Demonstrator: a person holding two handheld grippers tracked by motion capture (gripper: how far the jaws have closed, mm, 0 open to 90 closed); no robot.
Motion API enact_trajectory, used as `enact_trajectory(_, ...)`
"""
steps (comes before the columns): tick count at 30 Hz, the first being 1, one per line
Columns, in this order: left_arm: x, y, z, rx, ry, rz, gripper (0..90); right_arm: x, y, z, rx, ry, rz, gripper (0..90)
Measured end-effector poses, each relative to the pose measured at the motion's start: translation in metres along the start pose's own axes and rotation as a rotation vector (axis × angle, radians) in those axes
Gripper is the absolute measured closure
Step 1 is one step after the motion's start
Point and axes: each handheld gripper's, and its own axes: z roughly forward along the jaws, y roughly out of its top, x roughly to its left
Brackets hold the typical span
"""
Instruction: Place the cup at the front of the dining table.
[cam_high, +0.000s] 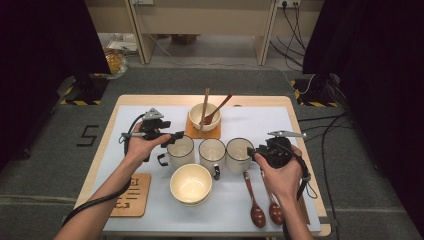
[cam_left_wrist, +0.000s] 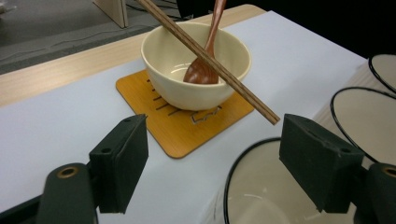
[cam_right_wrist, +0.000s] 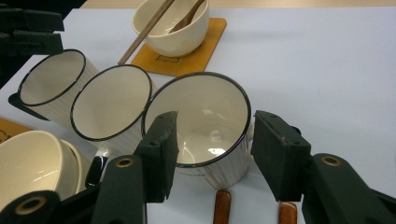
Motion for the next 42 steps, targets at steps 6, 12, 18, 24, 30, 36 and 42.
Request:
enact_trajectory(6,-0.003,-0.008,-0.002,0.01,-0.006,0.0,23.5,0.0,0.0,0.001,0.002,0.001,0.001,50.2)
enact_trajectory(12,-0.003,-0.016,-0.001,0.029,-0.007,0.0,24.0,0.0,-0.001,0.001,0.005,0.001,-0.002,50.2)
enact_trajectory(18,-0.002,-0.02,-0.001,0.043,-0.007,-0.001,26.5,0.0,-0.001,0.001,0.004,0.001,0.0,50.2)
enact_trajectory(24,-0.002,-0.021,-0.001,0.051,-0.011,0.006,28.3,0.001,-0.001,0.001,0.004,0.003,-0.002,50.2)
enact_trajectory(30,-0.002,-0.023,0.001,0.067,-0.014,0.003,30.6,0.001,-0.001,0.002,0.008,0.004,0.0,50.1)
enact_trajectory(36,-0.003,-0.021,0.004,0.079,-0.02,0.005,34.3,0.001,-0.001,0.001,0.004,0.005,0.001,50.2)
enact_trajectory(42,-0.005,-0.019,0.007,0.092,-0.019,0.011,35.9,0.0,-0.001,0.001,0.005,0.006,0.001,50.2)
